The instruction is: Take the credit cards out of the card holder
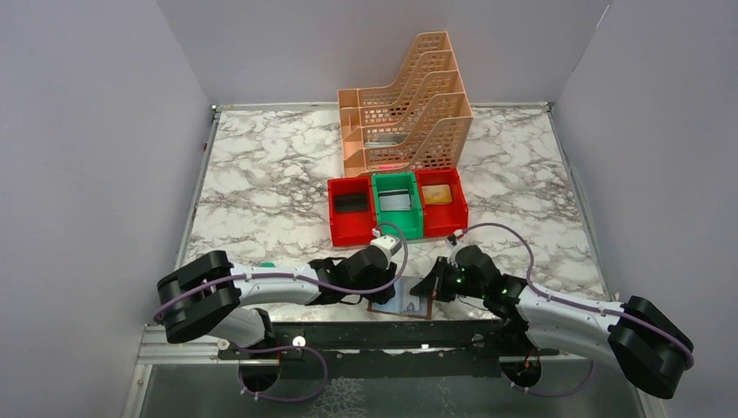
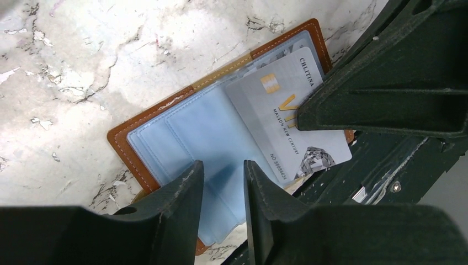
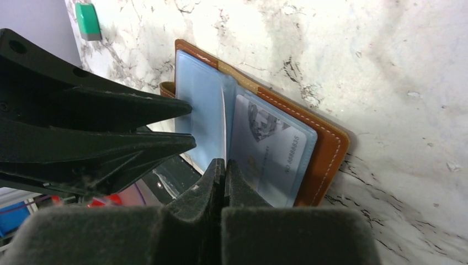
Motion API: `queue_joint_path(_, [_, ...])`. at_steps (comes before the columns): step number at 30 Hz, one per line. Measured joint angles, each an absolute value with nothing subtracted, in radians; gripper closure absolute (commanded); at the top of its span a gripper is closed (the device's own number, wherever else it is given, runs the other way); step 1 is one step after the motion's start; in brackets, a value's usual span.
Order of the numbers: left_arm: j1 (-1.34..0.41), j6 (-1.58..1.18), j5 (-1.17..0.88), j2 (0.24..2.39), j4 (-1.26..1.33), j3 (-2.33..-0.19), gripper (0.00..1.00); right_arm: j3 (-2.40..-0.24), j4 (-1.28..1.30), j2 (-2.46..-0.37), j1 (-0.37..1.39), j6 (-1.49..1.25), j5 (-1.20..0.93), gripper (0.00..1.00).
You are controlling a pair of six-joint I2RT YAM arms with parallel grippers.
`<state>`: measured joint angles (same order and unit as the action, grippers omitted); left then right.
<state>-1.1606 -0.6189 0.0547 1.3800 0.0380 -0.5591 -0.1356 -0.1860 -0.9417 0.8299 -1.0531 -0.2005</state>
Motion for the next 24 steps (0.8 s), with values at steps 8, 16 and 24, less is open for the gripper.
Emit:
queue_joint_path(8, [-1.161, -0.613, 0.056, 1.374, 0.036, -0.558, 0.49, -0.205, -0.047, -0.897, 0.830, -1.023, -0.193, 0.99])
queue_joint_path(16, [-1.161, -0.615, 0.103, 1.299, -0.014, -0.555, 0.42, -0.254, 0.062, -0.839, 0.830, -0.984, -0.164, 0.99])
queue_joint_path(24, [-1.145, -0.606, 0.155, 1.206, -0.055, -0.505, 0.34, -0.256, 0.080, -0.833, 0.830, -0.981, -0.157, 0.99])
